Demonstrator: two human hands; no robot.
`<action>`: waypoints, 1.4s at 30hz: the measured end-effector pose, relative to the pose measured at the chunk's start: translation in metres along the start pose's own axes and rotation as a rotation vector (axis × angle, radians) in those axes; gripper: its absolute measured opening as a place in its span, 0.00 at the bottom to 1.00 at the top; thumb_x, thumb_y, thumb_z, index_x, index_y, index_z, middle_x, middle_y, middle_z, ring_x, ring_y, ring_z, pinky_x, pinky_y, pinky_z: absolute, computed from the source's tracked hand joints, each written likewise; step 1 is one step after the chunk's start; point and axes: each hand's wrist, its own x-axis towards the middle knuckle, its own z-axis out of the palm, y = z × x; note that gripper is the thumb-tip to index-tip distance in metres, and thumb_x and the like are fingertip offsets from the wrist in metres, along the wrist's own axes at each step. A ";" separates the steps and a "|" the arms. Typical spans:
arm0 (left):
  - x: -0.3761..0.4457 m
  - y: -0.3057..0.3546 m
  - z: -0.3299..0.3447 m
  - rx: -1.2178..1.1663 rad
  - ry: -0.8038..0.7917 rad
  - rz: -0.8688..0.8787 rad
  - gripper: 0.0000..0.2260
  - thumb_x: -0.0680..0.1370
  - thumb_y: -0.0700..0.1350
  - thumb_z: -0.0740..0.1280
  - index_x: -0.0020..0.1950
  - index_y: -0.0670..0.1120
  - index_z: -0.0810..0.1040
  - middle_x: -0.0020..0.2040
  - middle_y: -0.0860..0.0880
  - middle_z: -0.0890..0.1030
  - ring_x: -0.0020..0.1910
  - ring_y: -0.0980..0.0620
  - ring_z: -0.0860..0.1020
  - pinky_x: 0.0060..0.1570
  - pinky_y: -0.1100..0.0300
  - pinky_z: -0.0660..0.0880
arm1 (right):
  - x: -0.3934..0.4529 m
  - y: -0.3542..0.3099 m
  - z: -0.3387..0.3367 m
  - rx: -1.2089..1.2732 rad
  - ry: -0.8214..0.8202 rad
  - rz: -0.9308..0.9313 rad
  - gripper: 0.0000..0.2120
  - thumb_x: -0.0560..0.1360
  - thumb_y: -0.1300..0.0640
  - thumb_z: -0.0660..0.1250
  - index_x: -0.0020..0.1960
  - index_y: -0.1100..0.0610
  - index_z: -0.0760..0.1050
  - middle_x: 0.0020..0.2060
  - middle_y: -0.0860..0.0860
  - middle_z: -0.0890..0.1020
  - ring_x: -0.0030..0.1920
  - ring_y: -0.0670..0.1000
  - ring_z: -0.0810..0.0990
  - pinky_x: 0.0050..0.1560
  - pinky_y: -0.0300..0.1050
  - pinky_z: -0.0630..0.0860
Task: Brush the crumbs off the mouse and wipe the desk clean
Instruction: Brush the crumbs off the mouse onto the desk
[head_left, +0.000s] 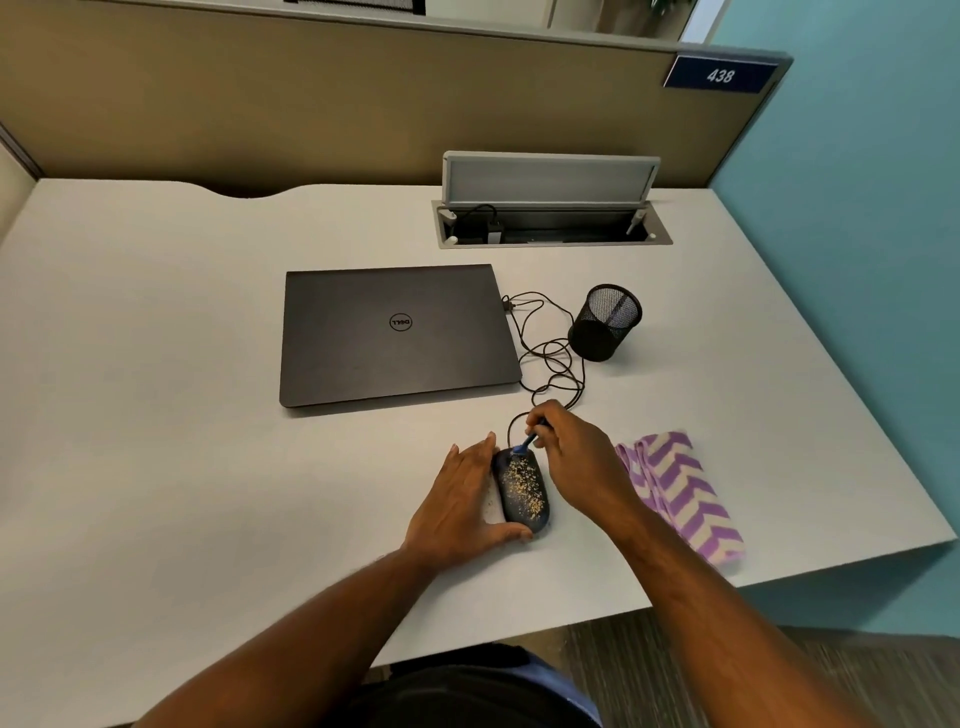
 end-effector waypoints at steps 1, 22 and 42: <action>0.000 0.001 -0.001 0.017 0.000 0.005 0.54 0.70 0.75 0.67 0.83 0.50 0.44 0.83 0.51 0.51 0.79 0.57 0.43 0.74 0.61 0.37 | 0.000 0.000 0.000 0.014 -0.024 -0.006 0.08 0.82 0.55 0.61 0.61 0.50 0.72 0.55 0.50 0.83 0.55 0.50 0.82 0.53 0.41 0.80; -0.001 0.005 -0.002 0.044 0.017 -0.014 0.50 0.70 0.73 0.69 0.83 0.51 0.51 0.83 0.50 0.54 0.75 0.61 0.43 0.77 0.58 0.39 | 0.011 0.020 -0.007 0.267 -0.040 0.070 0.09 0.82 0.55 0.62 0.57 0.56 0.77 0.53 0.52 0.84 0.52 0.49 0.83 0.55 0.43 0.79; 0.005 -0.006 0.004 0.107 0.018 0.048 0.53 0.68 0.78 0.66 0.83 0.49 0.54 0.83 0.52 0.53 0.81 0.58 0.44 0.78 0.57 0.39 | -0.001 0.041 -0.005 0.379 0.057 0.122 0.07 0.82 0.52 0.62 0.55 0.53 0.76 0.50 0.49 0.84 0.51 0.49 0.83 0.53 0.46 0.81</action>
